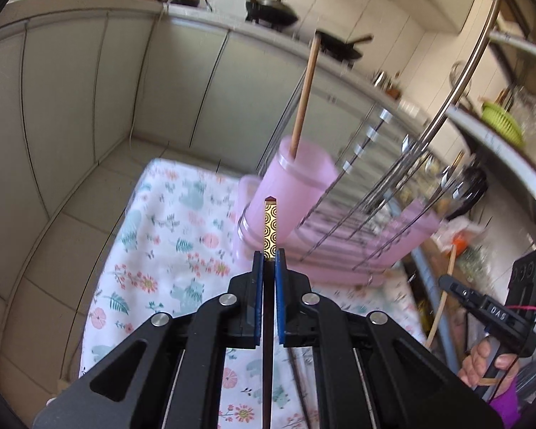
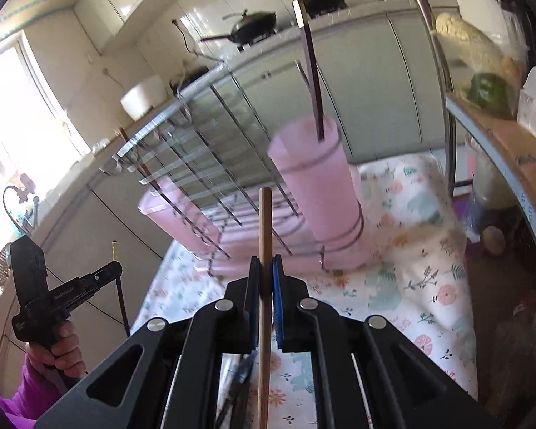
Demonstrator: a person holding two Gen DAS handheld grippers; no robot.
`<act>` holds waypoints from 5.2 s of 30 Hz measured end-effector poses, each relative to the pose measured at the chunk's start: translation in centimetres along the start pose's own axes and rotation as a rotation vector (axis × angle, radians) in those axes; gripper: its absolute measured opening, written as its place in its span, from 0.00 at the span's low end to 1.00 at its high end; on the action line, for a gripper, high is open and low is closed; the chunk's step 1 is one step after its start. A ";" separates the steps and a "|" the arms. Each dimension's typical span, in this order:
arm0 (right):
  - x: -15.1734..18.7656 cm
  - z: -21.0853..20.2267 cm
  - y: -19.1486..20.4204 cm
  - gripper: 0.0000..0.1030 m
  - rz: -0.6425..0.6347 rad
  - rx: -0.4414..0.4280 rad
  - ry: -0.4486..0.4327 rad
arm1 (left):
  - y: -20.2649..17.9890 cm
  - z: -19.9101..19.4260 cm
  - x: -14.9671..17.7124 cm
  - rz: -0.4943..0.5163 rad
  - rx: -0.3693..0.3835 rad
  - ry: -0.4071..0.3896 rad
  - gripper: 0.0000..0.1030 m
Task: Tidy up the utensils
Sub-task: 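Lift both chopsticks upright and carry them above the pink cup, then lower both chopsticks into the pink cup and open both grippers, then move both open grippers back down toward the remaining spoons and forks, then grasp a dark chopstick with the left gripper while the right grasps a black chopstick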
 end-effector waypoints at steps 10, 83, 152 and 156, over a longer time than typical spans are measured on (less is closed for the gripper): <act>-5.5 -7.0 3.3 0.06 -0.098 0.000 -0.216 | -3.3 -6.7 -4.4 0.067 0.047 -0.229 0.05; -8.3 -0.7 -1.4 0.37 -0.033 0.122 -0.332 | -3.5 0.6 -13.5 0.030 -0.111 -0.183 0.26; 5.2 13.3 -1.3 0.32 0.102 -0.060 0.445 | -5.0 14.9 6.6 0.166 -0.149 0.410 0.05; 4.7 14.2 -1.6 0.32 0.122 -0.044 0.439 | -3.6 14.2 6.3 0.131 -0.142 0.395 0.05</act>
Point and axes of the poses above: each gripper's, at about its wrist camera, not at the fingertips, and z roughly the way its jaws point, y to its left, x to its underside, the point moved 1 cm from there along z, roughly the way its jaws point, and after that the axes turned 5 degrees about y, right-handed, at the moved point
